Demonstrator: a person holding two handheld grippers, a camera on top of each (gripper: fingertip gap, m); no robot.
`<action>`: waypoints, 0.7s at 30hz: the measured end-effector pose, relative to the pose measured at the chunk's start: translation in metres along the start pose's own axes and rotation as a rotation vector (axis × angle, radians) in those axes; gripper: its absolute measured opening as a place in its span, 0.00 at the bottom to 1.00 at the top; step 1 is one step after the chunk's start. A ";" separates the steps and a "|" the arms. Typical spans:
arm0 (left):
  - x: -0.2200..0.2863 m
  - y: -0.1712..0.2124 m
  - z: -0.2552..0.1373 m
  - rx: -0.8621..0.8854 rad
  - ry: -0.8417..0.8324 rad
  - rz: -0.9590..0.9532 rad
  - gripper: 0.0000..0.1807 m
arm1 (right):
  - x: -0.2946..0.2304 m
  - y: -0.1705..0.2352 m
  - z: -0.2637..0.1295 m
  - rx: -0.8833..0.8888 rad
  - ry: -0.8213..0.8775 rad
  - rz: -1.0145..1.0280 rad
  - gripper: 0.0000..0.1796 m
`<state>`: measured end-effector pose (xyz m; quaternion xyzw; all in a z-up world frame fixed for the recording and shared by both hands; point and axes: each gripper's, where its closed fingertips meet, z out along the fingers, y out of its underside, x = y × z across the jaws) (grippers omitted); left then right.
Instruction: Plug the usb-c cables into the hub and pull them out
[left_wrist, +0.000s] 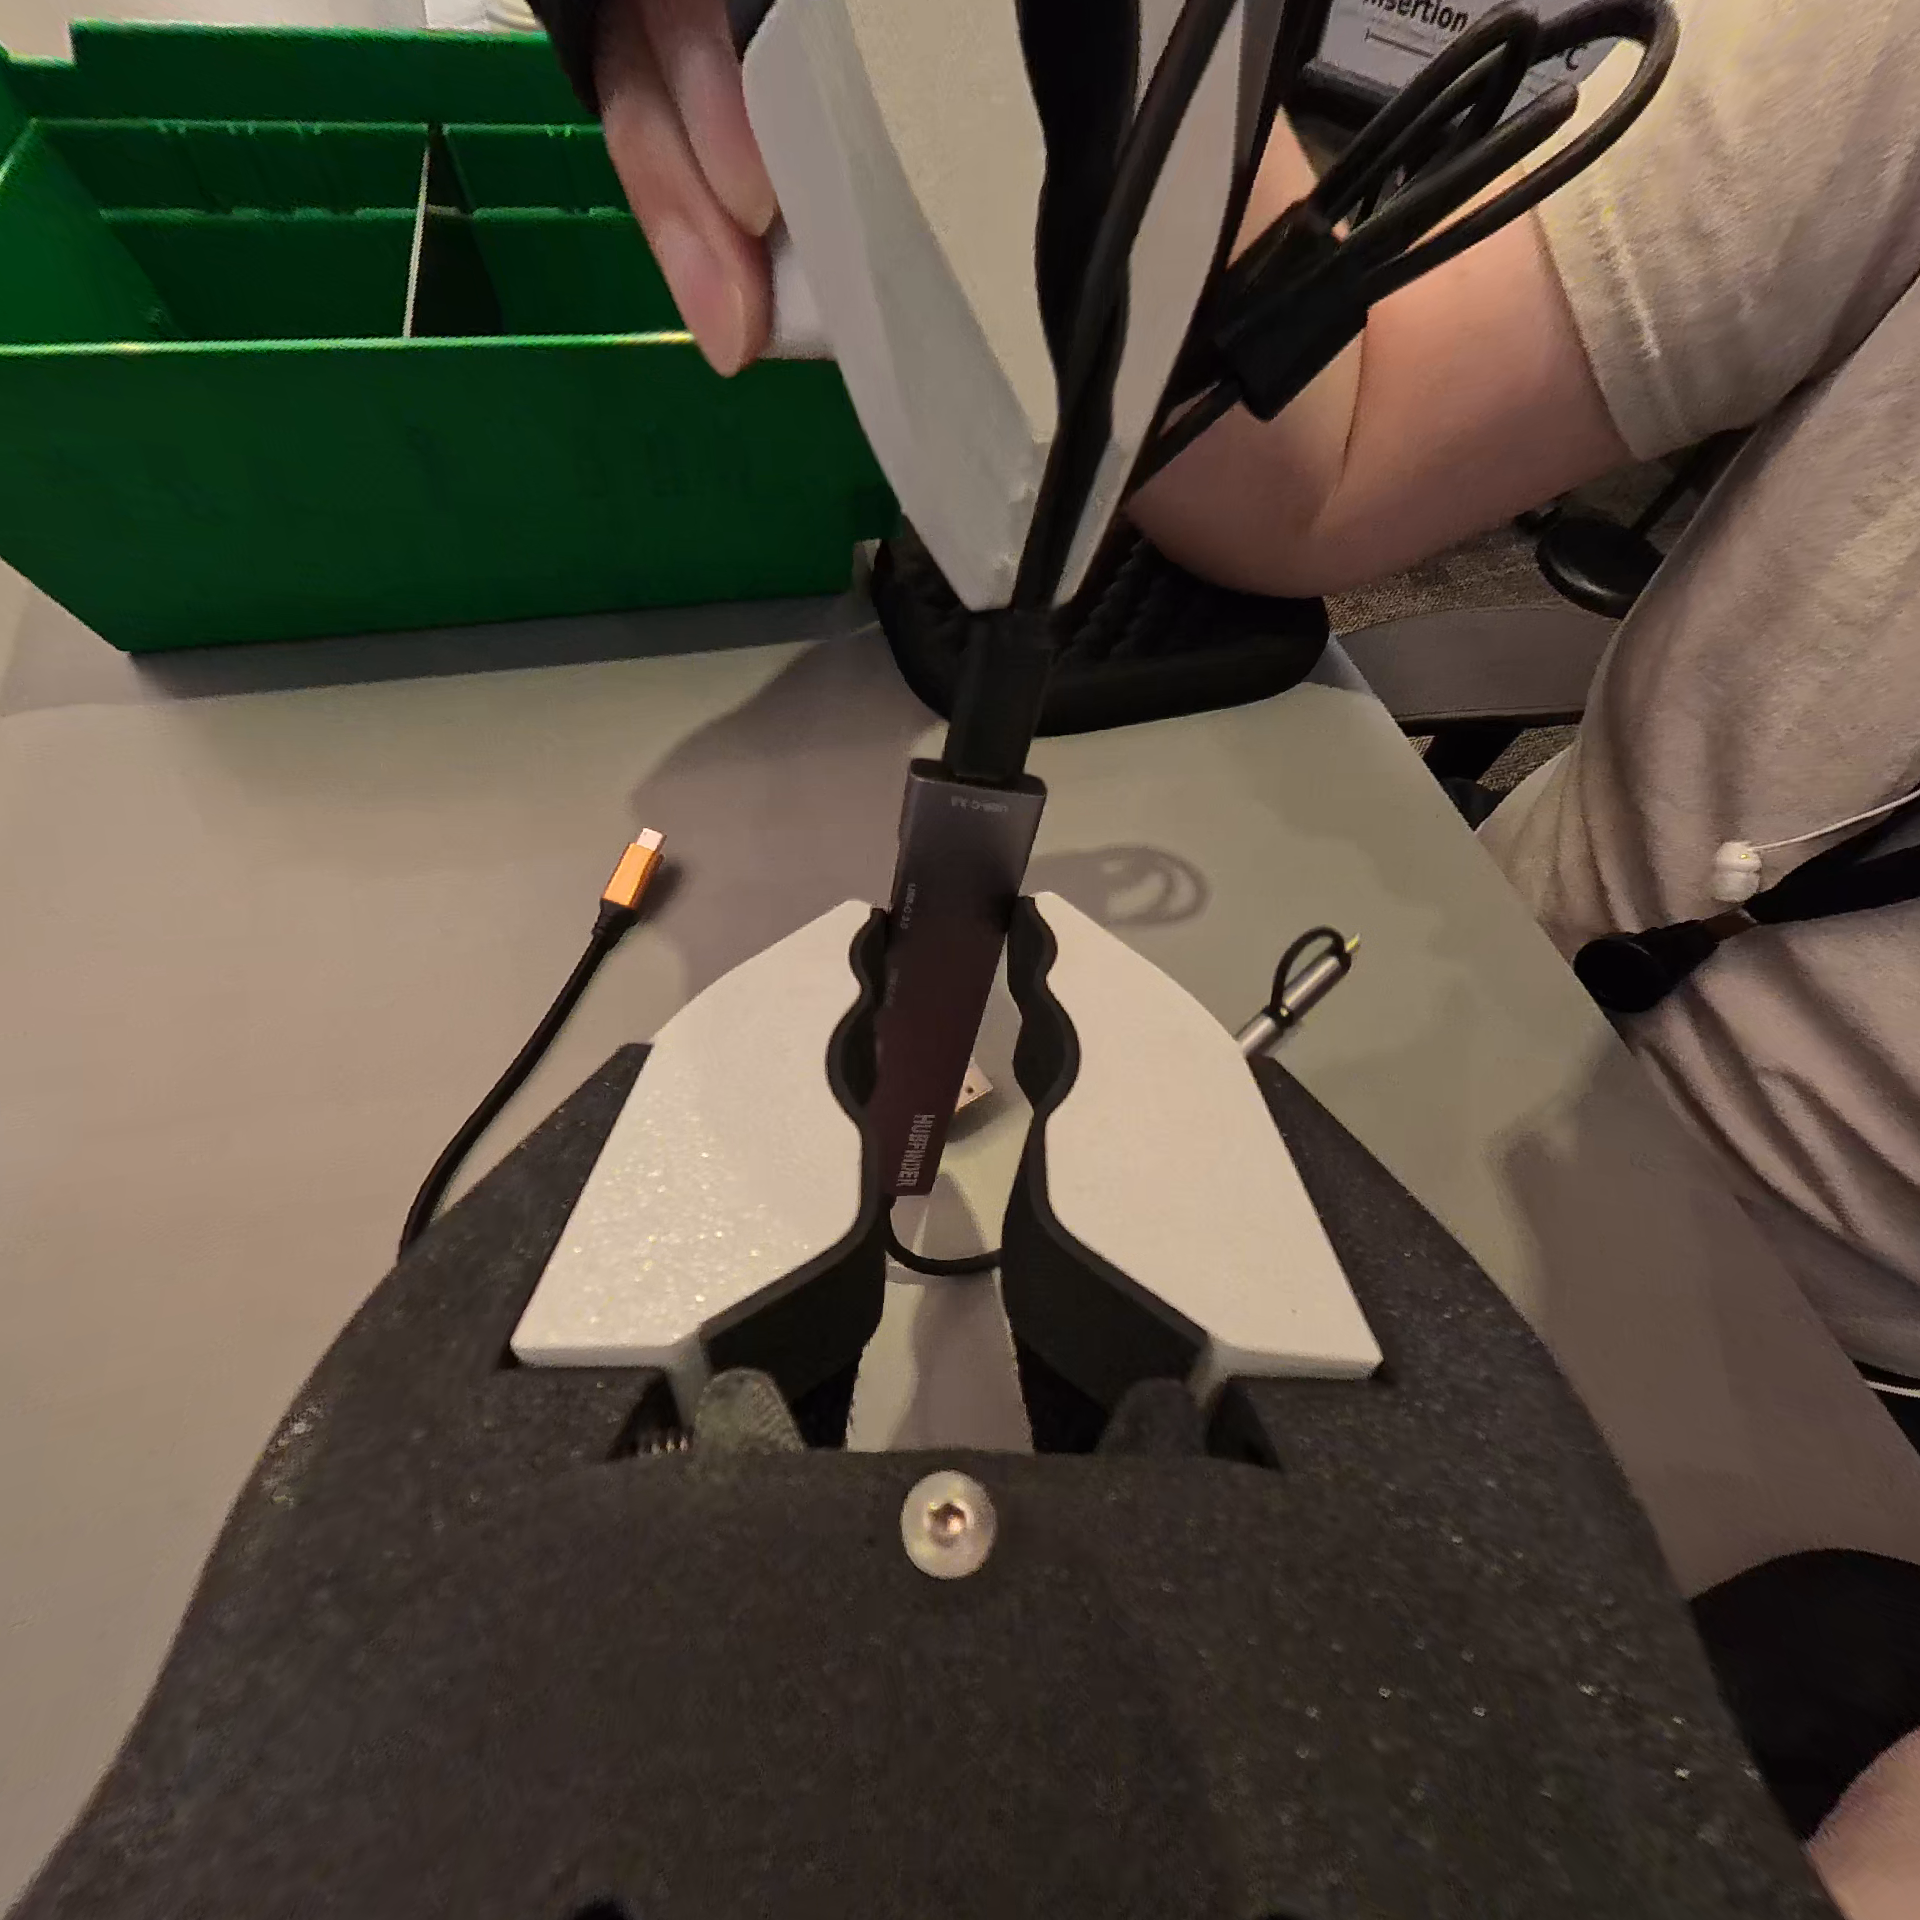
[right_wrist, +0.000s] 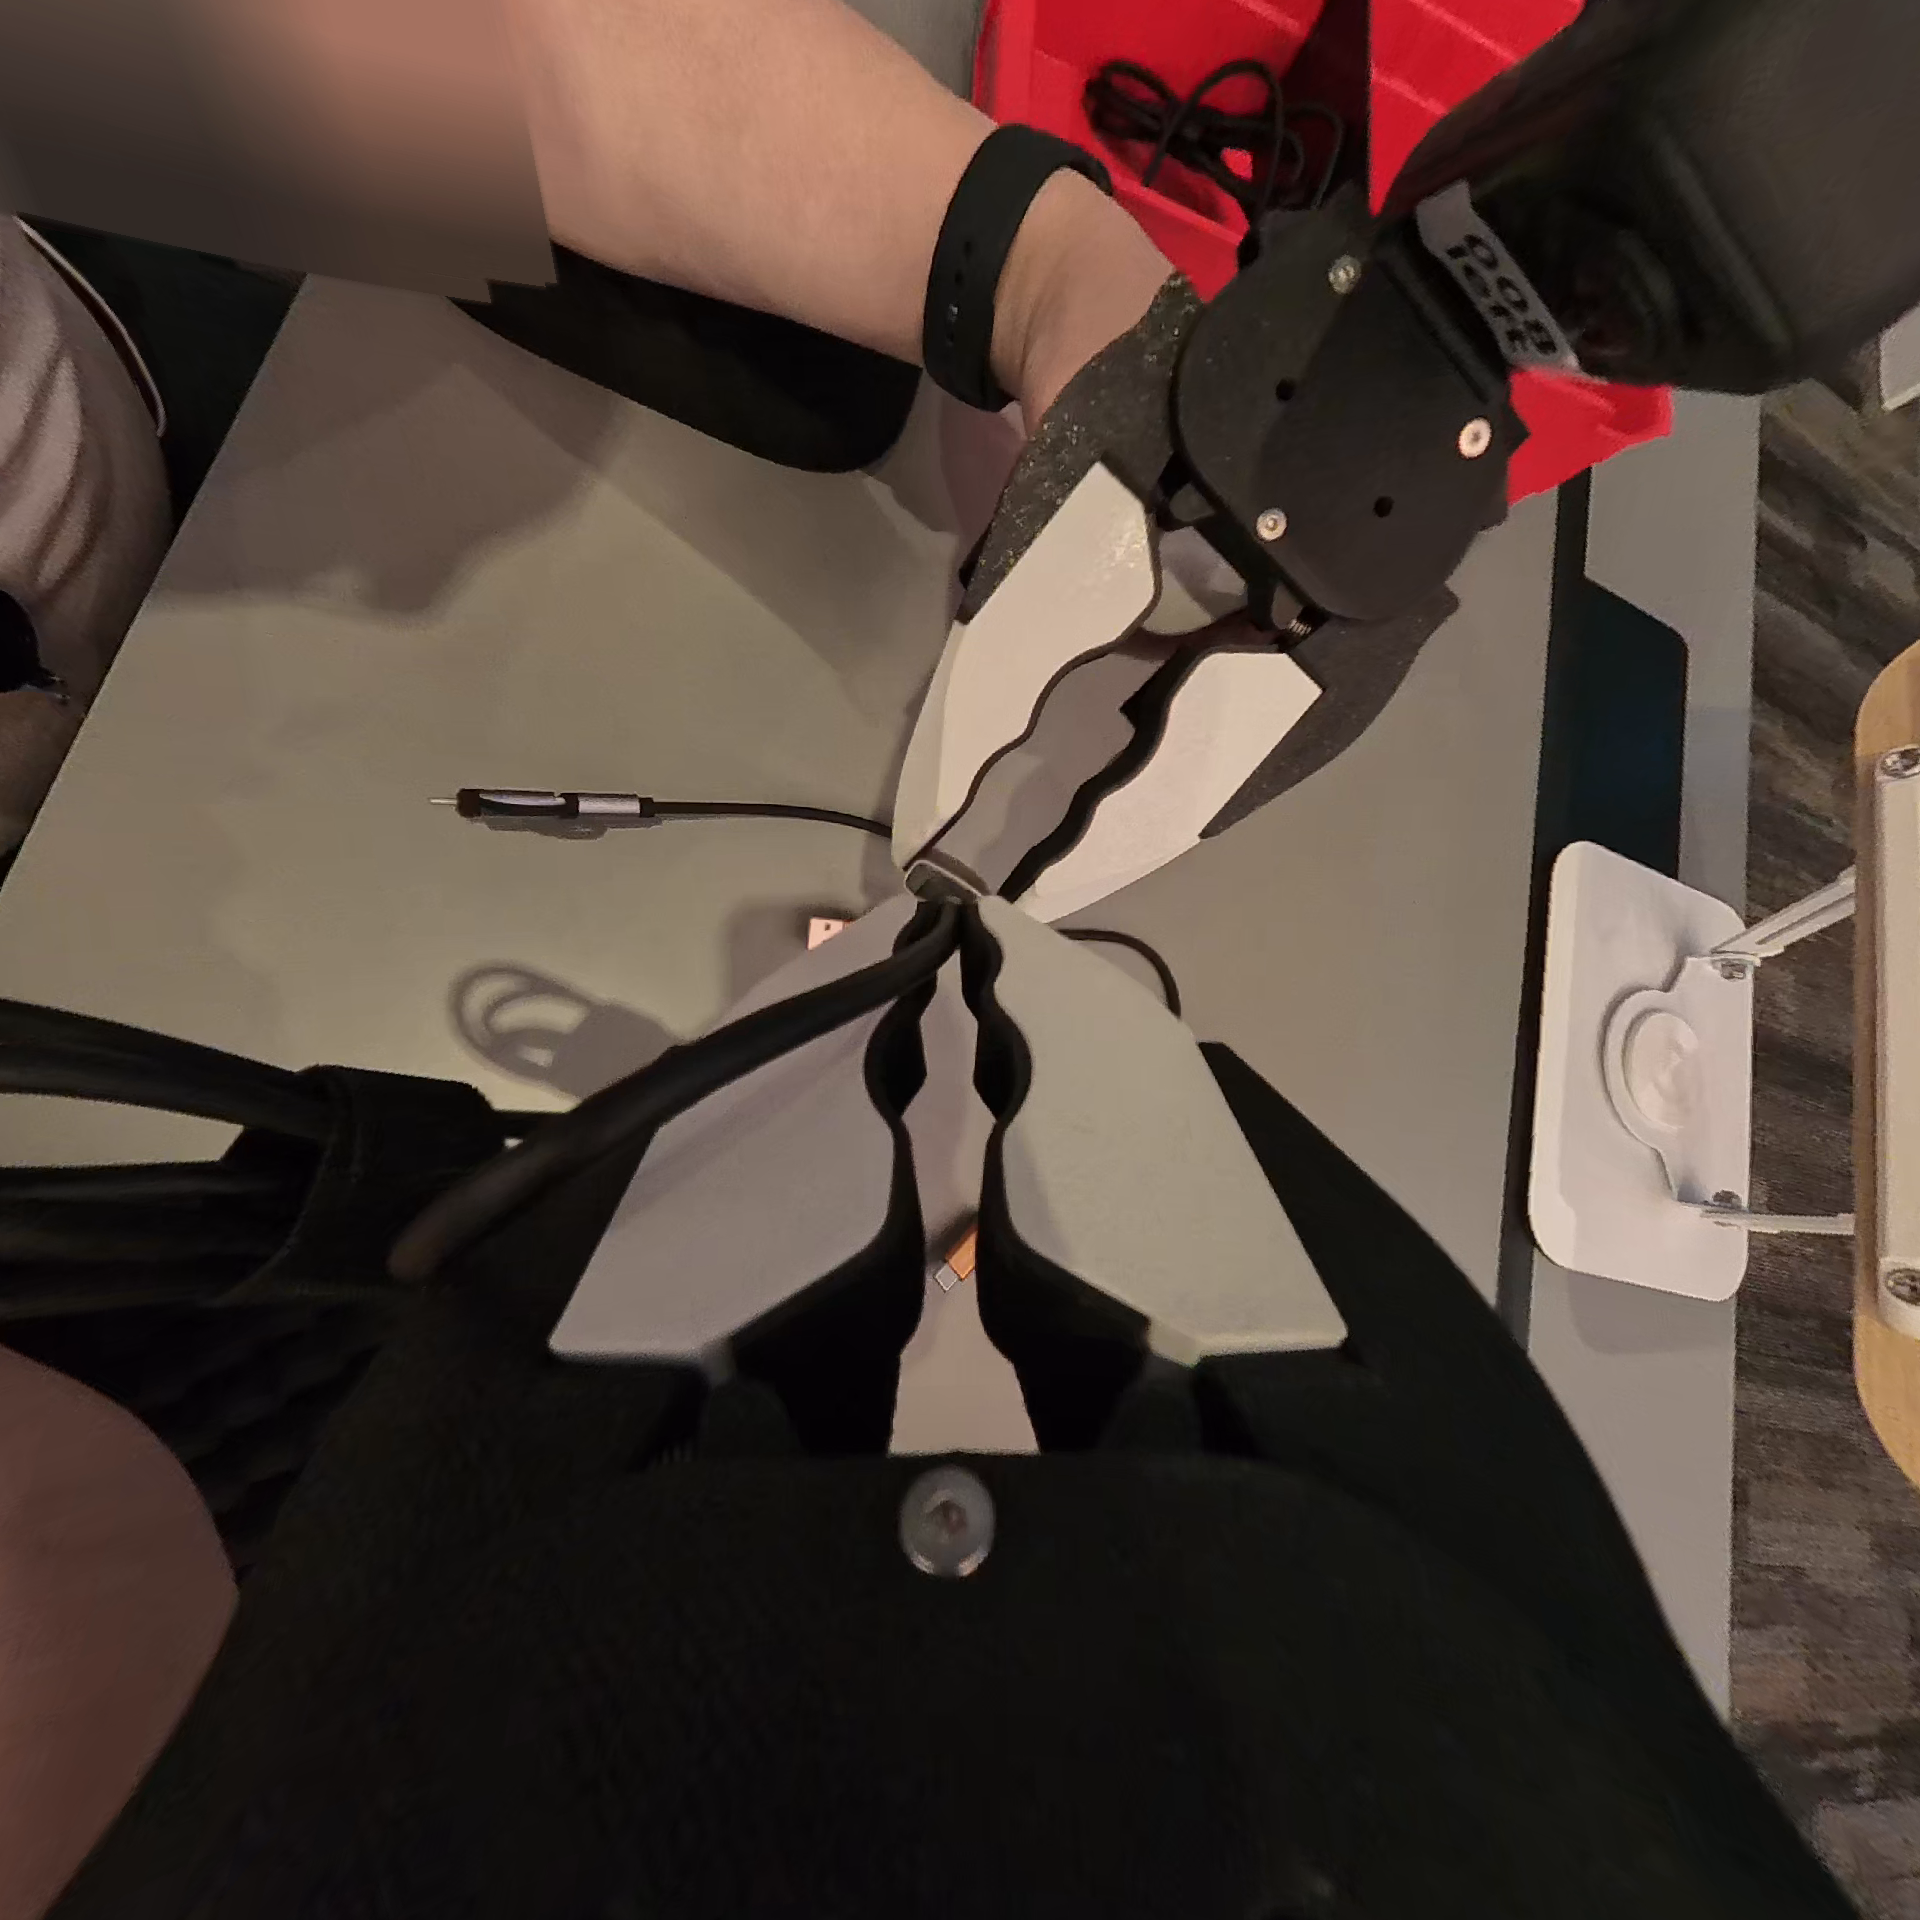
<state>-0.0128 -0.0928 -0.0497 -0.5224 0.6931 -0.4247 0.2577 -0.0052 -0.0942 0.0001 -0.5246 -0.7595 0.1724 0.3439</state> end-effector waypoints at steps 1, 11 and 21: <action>-0.001 0.001 0.000 -0.004 -0.004 0.000 0.12 | 0.000 0.001 0.001 0.000 -0.006 0.008 0.04; -0.002 0.004 0.003 -0.034 -0.010 -0.002 0.12 | -0.002 0.002 0.004 -0.046 -0.007 0.016 0.04; 0.002 -0.003 0.003 0.037 0.031 -0.006 0.12 | -0.003 -0.002 -0.003 -0.039 0.016 -0.048 0.03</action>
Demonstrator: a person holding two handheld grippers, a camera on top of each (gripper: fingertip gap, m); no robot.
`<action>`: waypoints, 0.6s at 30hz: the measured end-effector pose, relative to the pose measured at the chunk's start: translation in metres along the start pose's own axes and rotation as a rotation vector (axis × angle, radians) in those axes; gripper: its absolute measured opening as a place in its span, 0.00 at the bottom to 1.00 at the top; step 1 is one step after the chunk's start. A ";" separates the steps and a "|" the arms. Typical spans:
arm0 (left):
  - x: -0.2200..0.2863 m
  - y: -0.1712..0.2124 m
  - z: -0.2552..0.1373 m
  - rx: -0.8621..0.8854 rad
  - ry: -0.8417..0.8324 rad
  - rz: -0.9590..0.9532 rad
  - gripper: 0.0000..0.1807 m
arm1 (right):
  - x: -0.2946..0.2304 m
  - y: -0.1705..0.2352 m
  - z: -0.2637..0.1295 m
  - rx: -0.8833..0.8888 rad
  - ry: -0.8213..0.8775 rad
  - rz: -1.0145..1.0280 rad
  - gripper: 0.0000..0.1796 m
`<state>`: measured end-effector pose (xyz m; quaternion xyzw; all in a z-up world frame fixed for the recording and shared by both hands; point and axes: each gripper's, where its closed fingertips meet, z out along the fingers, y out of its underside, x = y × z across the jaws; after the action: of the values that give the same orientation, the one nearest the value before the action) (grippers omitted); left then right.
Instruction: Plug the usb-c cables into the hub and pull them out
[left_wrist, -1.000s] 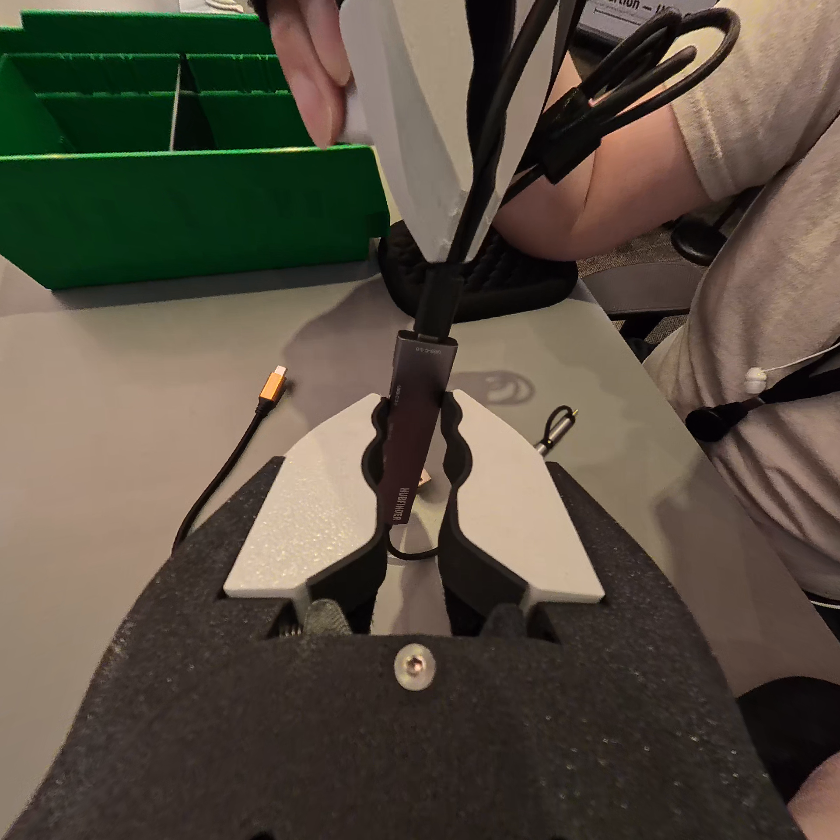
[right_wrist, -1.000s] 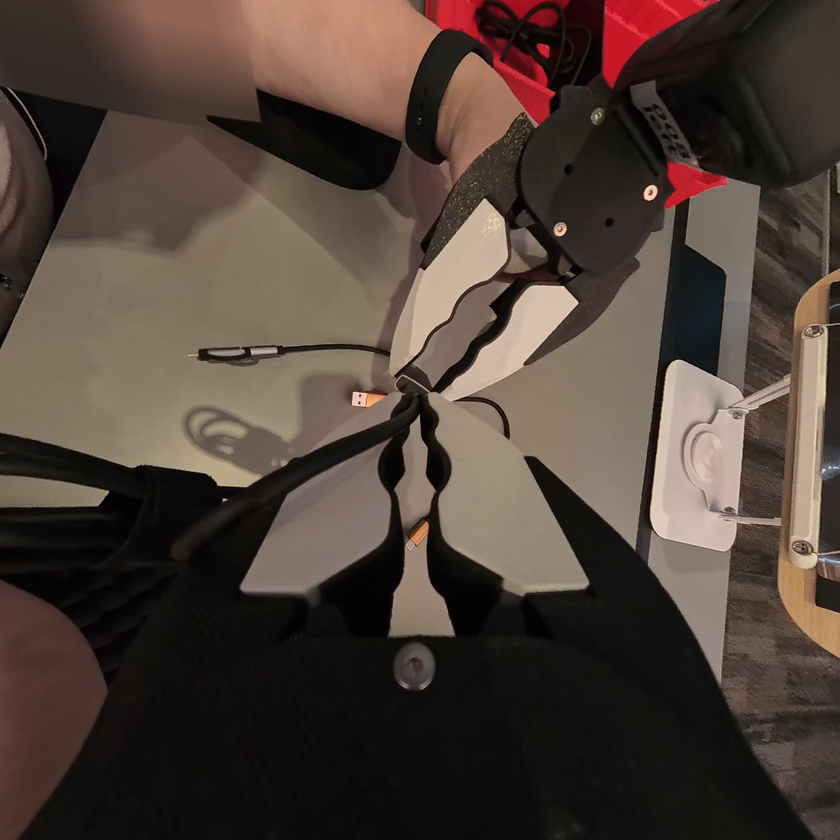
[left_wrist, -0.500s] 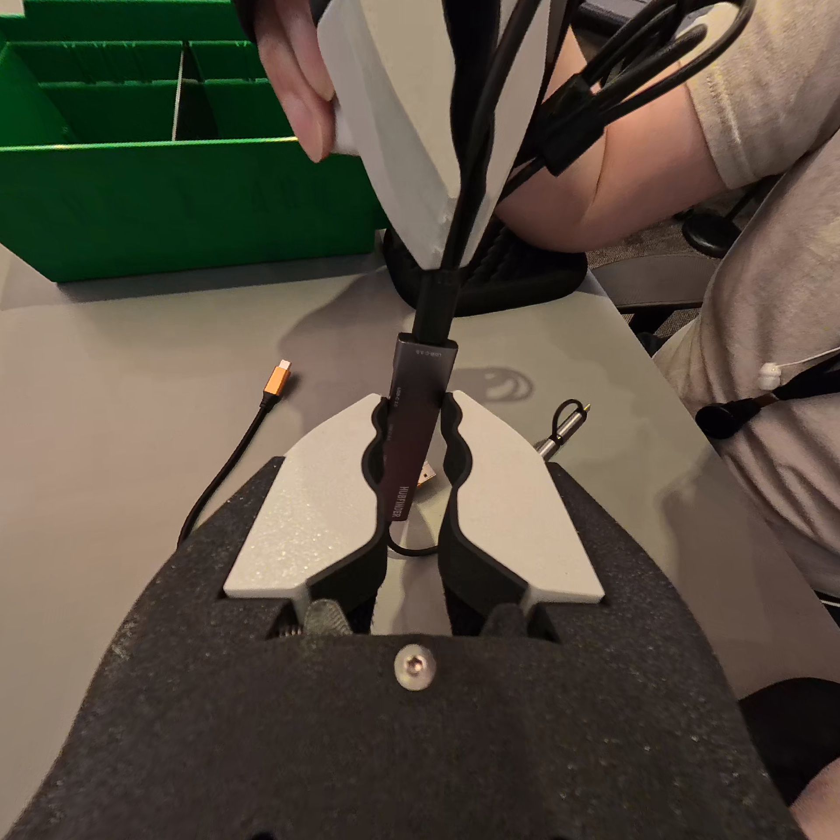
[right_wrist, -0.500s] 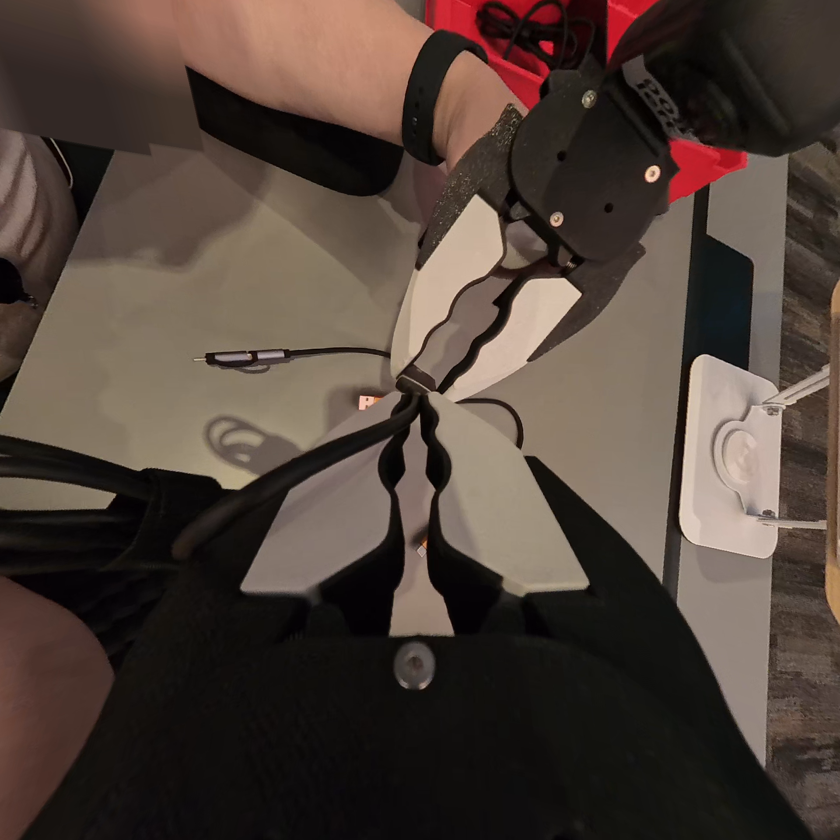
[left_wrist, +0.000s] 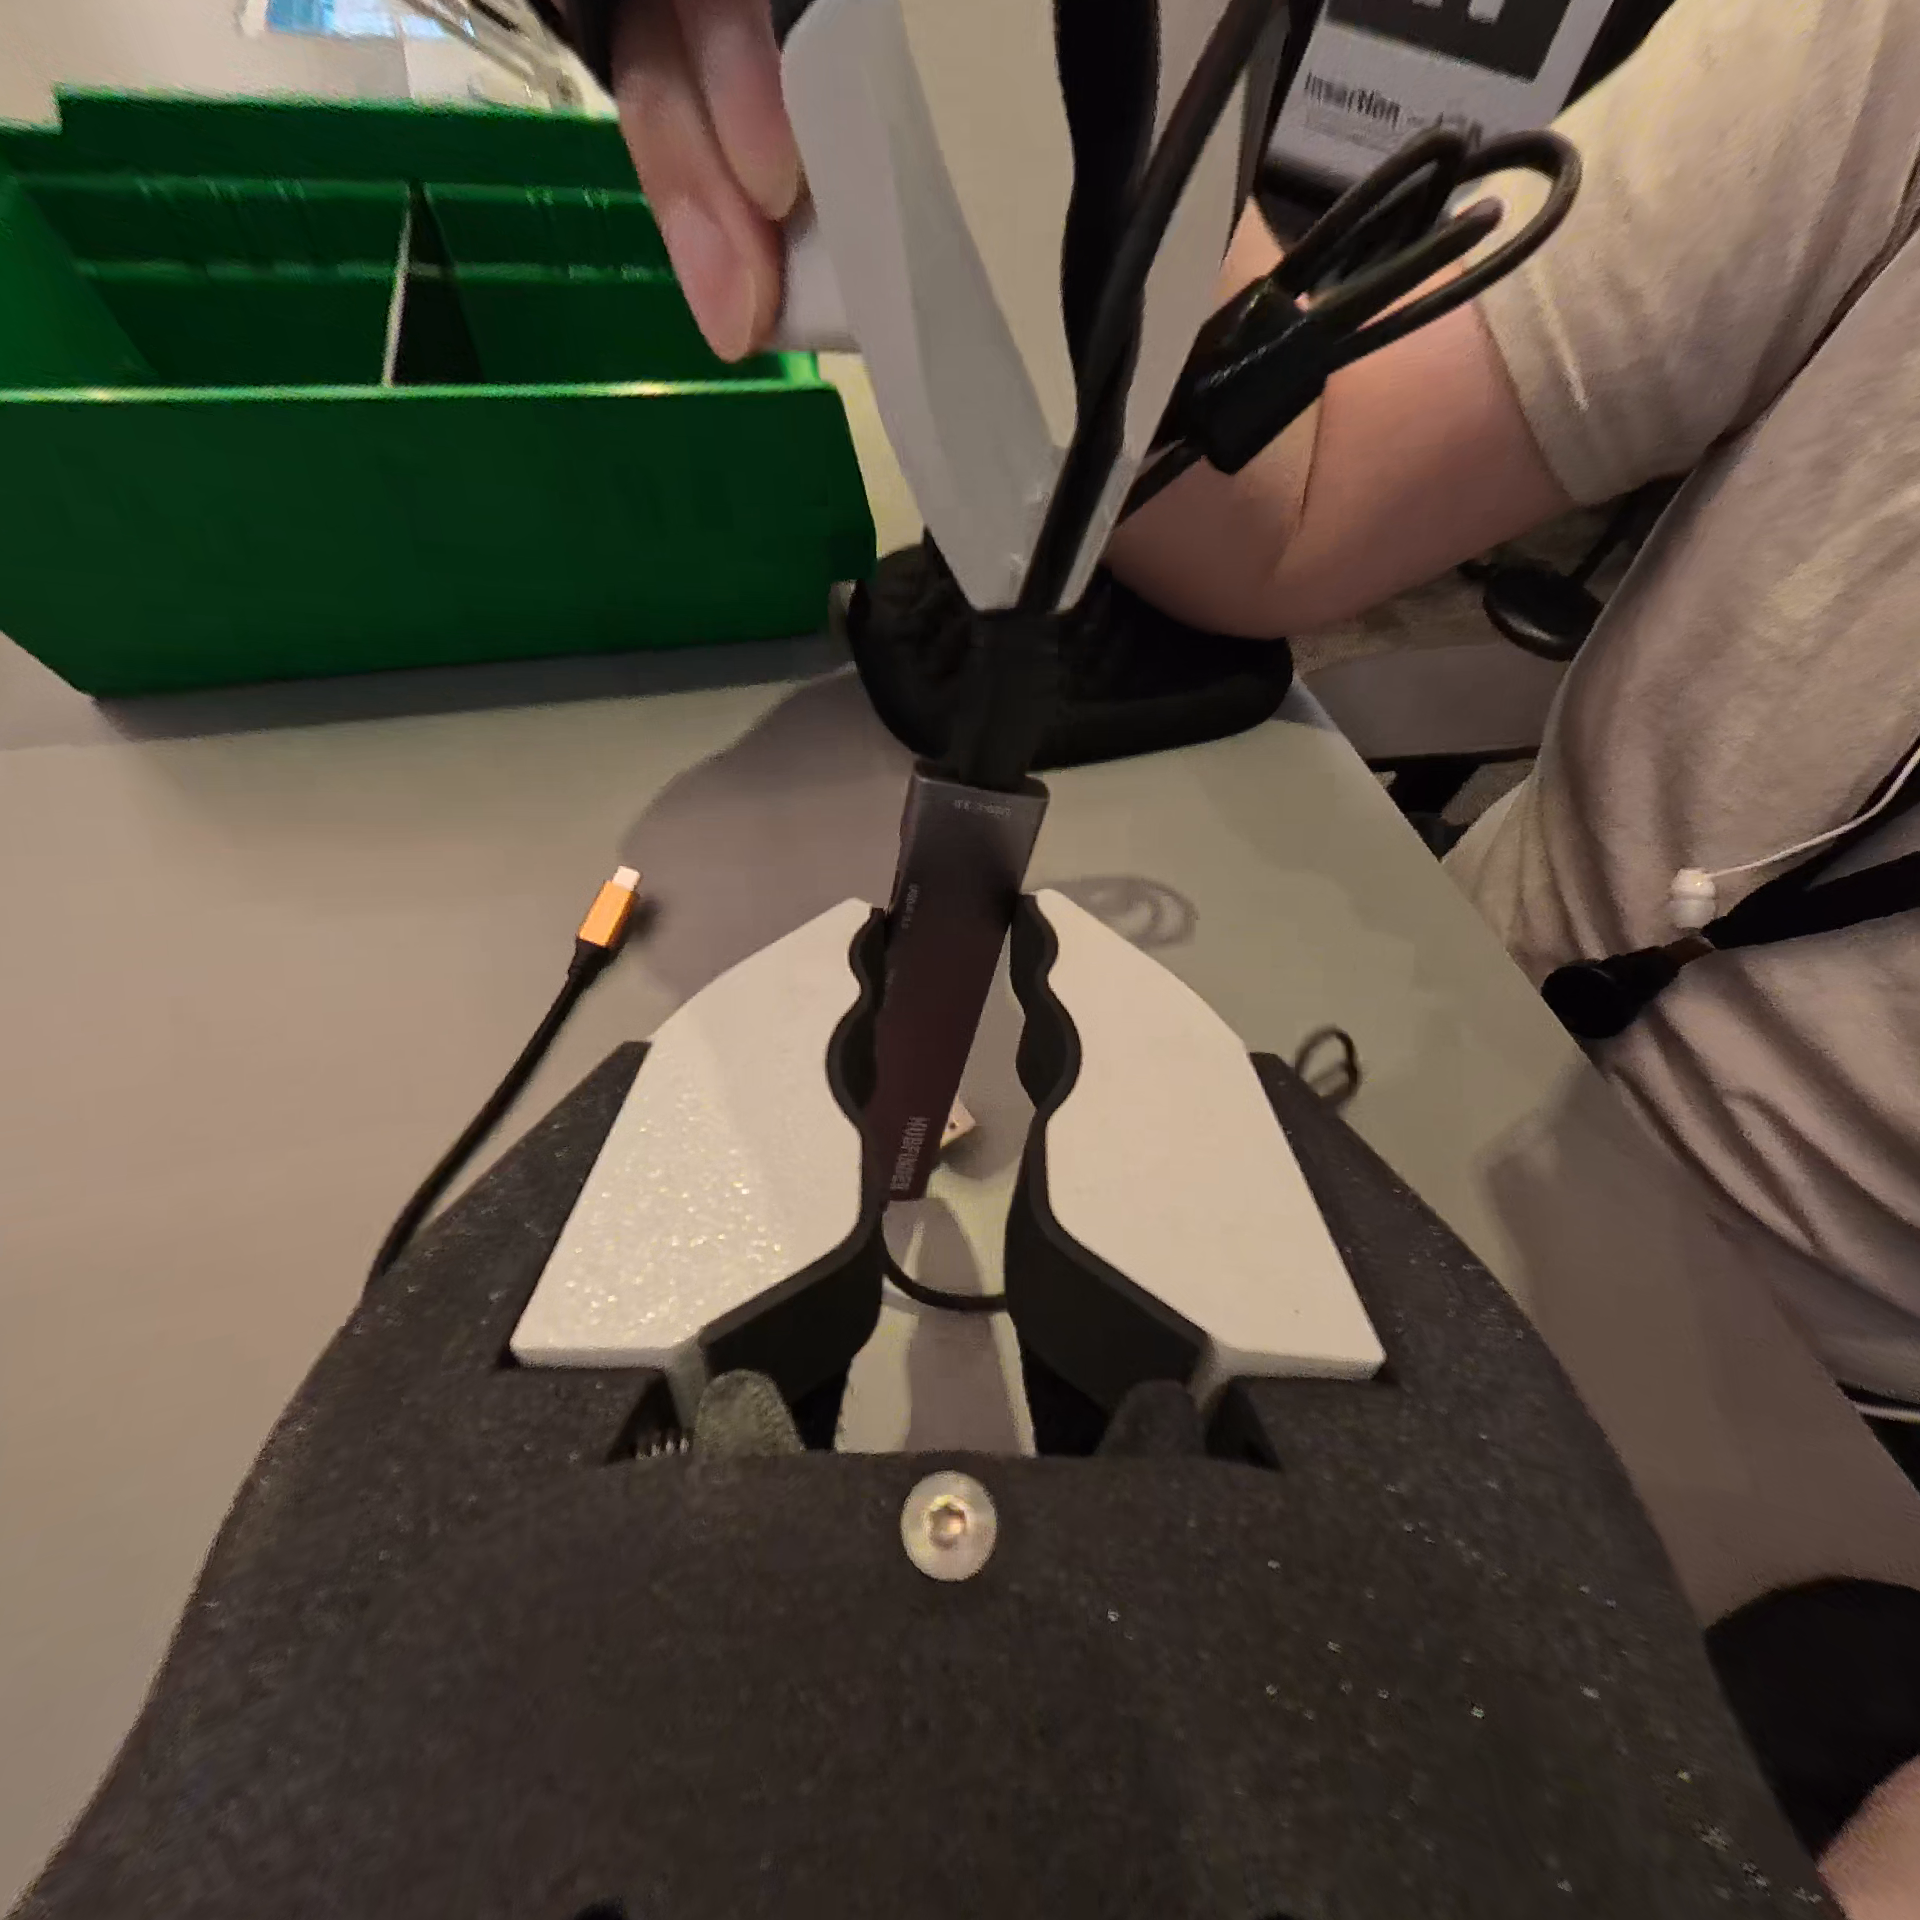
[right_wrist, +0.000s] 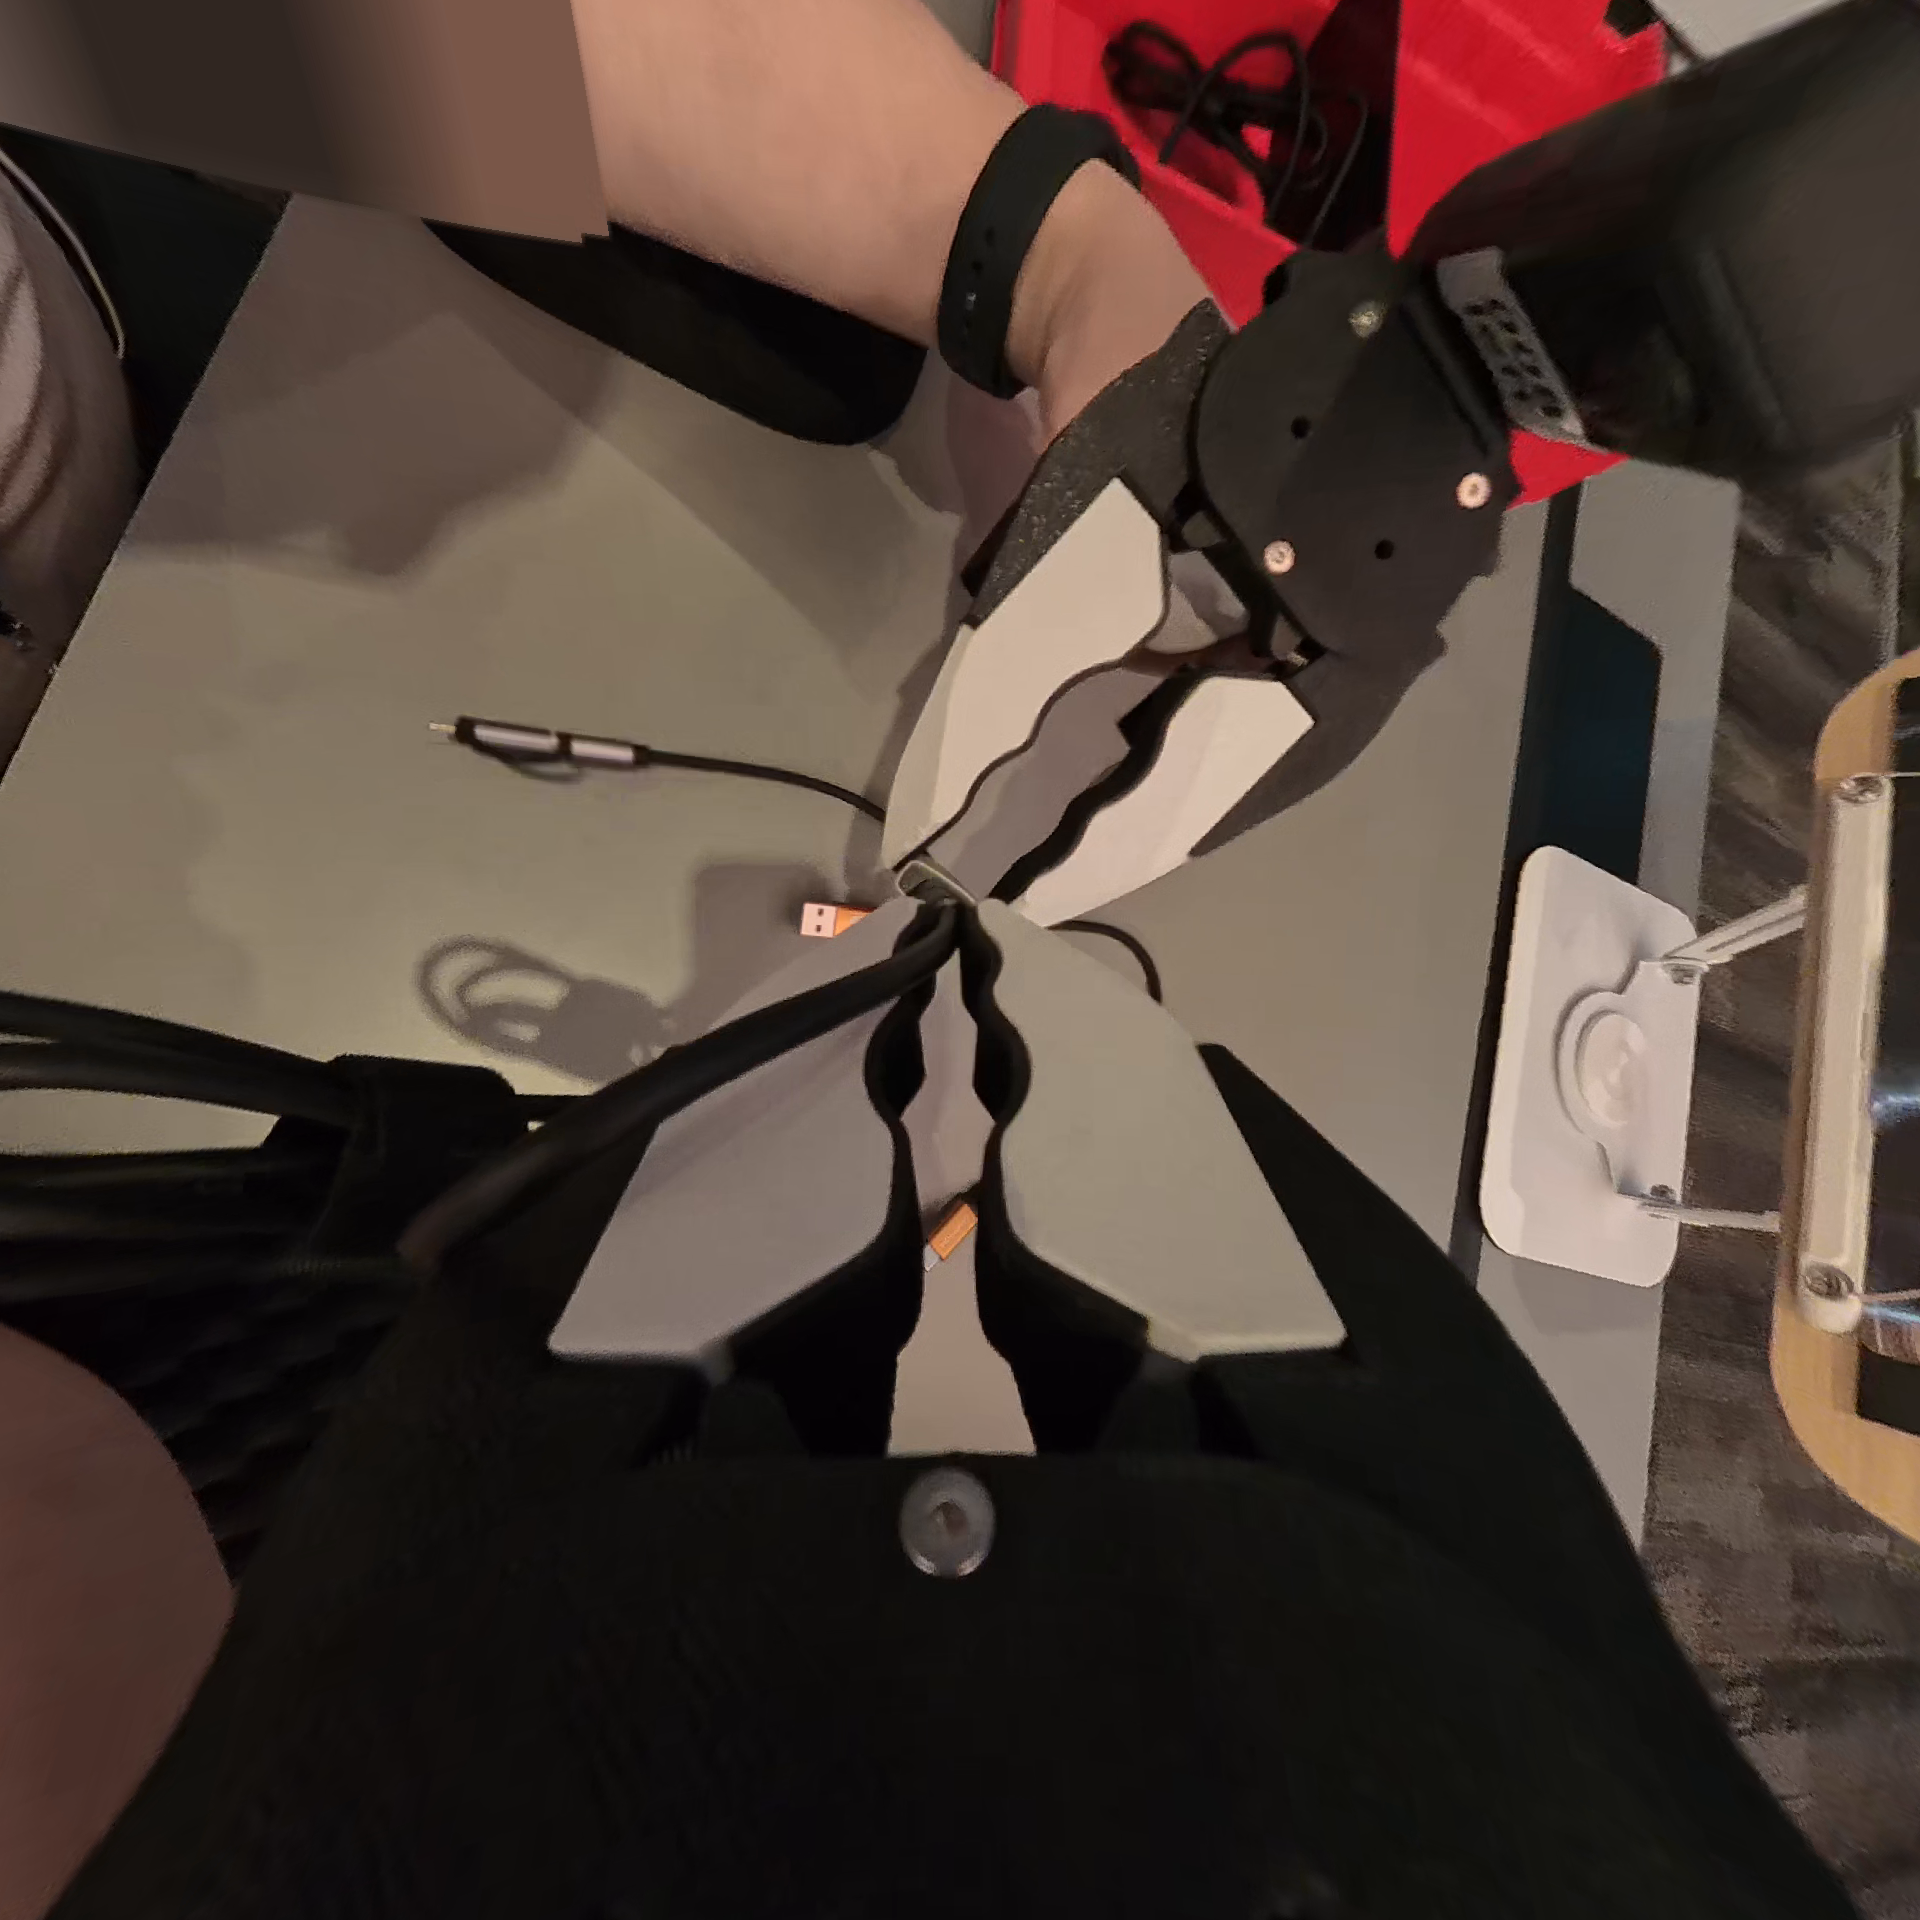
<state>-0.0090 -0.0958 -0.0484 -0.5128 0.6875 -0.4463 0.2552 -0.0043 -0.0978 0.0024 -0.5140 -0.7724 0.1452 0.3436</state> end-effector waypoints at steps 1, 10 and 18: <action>-0.002 -0.003 0.000 0.018 -0.009 -0.003 0.12 | 0.001 0.002 -0.003 0.003 0.010 0.007 0.03; -0.027 0.003 0.021 -0.008 -0.248 -0.008 0.31 | 0.016 0.018 0.001 -0.050 0.054 0.071 0.03; -0.063 0.008 0.005 -0.042 -0.696 0.047 0.28 | 0.042 0.032 0.004 -0.046 0.136 0.186 0.03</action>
<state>0.0126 -0.0381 -0.0647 -0.6233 0.5800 -0.2243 0.4741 0.0056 -0.0461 -0.0034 -0.6000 -0.6994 0.1234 0.3683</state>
